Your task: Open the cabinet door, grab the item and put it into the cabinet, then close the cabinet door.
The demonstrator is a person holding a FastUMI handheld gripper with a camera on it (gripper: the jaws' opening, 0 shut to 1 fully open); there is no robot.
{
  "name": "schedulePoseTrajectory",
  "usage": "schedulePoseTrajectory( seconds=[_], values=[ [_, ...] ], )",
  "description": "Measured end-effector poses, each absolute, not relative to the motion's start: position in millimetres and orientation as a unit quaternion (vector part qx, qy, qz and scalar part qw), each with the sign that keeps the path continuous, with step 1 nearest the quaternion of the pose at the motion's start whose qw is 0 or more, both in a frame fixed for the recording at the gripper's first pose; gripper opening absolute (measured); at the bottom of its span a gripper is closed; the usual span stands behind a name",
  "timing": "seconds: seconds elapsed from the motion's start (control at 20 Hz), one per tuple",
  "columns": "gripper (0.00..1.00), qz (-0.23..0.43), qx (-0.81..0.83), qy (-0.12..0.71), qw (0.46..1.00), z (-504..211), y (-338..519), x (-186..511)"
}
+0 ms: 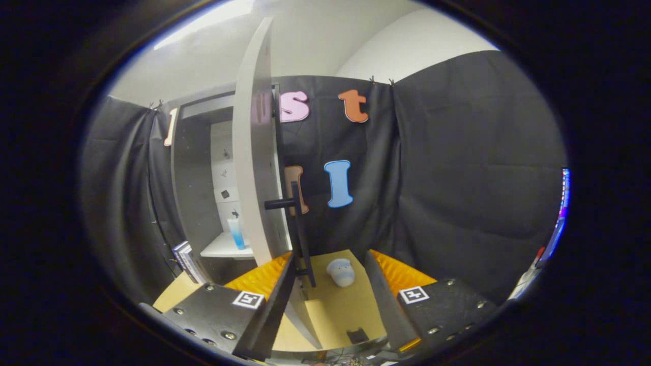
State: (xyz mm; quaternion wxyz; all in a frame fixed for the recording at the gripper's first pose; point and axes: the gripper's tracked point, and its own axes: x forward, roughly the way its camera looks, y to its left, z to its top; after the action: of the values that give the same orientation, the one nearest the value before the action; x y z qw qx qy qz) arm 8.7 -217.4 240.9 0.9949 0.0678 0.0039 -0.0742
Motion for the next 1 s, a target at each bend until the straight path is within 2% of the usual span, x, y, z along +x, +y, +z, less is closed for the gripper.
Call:
schedulePoseTrajectory(
  seconds=[0.45, 1.0],
  values=[
    [0.82, 0.018, 0.084, 0.009, 0.996, 237.8, -136.5, 14.5],
    [0.82, 0.096, 0.096, 0.007, 0.991, 239.3, -66.5, 33.7]
  ],
)
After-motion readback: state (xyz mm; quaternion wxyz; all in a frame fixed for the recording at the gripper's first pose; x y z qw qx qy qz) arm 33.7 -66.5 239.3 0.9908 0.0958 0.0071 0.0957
